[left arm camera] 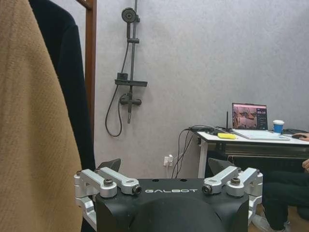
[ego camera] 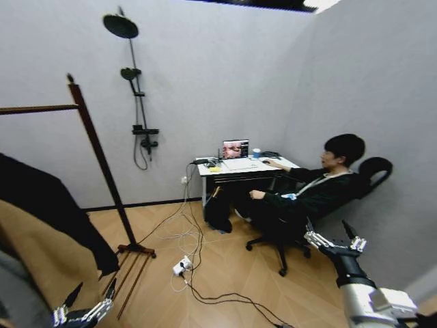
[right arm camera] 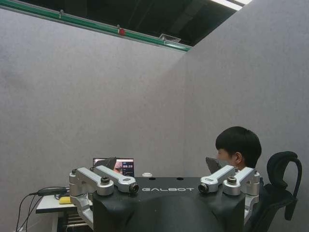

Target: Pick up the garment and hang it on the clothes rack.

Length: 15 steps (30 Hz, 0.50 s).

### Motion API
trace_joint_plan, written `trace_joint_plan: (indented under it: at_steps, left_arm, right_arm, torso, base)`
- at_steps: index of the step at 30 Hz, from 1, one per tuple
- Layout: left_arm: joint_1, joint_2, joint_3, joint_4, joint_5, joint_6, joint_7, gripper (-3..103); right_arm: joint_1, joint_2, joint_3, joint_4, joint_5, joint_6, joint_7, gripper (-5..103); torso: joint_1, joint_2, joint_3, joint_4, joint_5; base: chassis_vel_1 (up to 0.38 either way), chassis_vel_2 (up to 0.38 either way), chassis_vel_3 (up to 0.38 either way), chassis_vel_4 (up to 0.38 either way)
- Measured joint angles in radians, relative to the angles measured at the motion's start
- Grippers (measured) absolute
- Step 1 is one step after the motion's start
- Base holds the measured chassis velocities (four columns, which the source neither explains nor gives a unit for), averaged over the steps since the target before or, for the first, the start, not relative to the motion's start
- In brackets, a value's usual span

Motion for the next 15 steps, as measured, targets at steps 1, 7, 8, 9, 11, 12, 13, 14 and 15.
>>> trace_joint_plan:
  at_steps: [1,7,8,9,11,12,13,14,15]
  left_arm:
    - [0.000,0.000,0.000,0.000,0.000,0.000,0.000,100]
    - [0.000,0.000,0.000,0.000,0.000,0.000,0.000,100]
    - [0.000,0.000,0.000,0.000,0.000,0.000,0.000,100]
    - [0.000,0.000,0.000,0.000,0.000,0.000,0.000,100]
    - [0.000,0.000,0.000,0.000,0.000,0.000,0.000,100]
    - [0.000,0.000,0.000,0.000,0.000,0.000,0.000,100]
    - [0.000,0.000,0.000,0.000,0.000,0.000,0.000,100]
    - [0.000,0.000,0.000,0.000,0.000,0.000,0.000,100]
    - [0.000,0.000,0.000,0.000,0.000,0.000,0.000,100]
  right_arm:
    - [0.000,0.000,0.000,0.000,0.000,0.000,0.000,100]
    - [0.000,0.000,0.000,0.000,0.000,0.000,0.000,100]
    - [0.000,0.000,0.000,0.000,0.000,0.000,0.000,100]
    - [0.000,0.000,0.000,0.000,0.000,0.000,0.000,100]
    - [0.000,0.000,0.000,0.000,0.000,0.000,0.000,100]
    - [0.000,0.000,0.000,0.000,0.000,0.000,0.000,100]
    - [0.000,0.000,0.000,0.000,0.000,0.000,0.000,100]
    - [0.000,0.000,0.000,0.000,0.000,0.000,0.000,100]
    - [0.000,0.000,0.000,0.000,0.000,0.000,0.000,100]
  torso:
    - [0.000,0.000,0.000,0.0000,0.0000]
    - [0.000,0.000,0.000,0.0001,-0.0004]
    - [0.000,0.000,0.000,-0.0001,0.0001]
    - [0.000,0.000,0.000,-0.0001,0.0003]
    - [0.000,0.000,0.000,-0.0002,0.0000]
    - [0.000,0.000,0.000,-0.0002,0.0000]
    - [0.000,0.000,0.000,-0.0005,-0.0001]
    - [0.000,0.000,0.000,-0.0003,0.0005]
    - [0.000,0.000,0.000,0.0000,-0.0007]
  base:
    - [0.106,-0.060,-0.064,0.038]
    - [0.153,-0.126,-0.130,0.146]
    - [0.188,-0.254,-0.208,0.185]
    - [0.229,-0.254,-0.251,0.188]
    - [0.228,-0.245,-0.251,0.209]
    - [0.227,-0.237,-0.251,0.230]
    - [0.227,-0.268,-0.269,0.230]
    - [0.248,-0.268,-0.267,0.268]
    - [0.293,-0.281,-0.267,0.273]
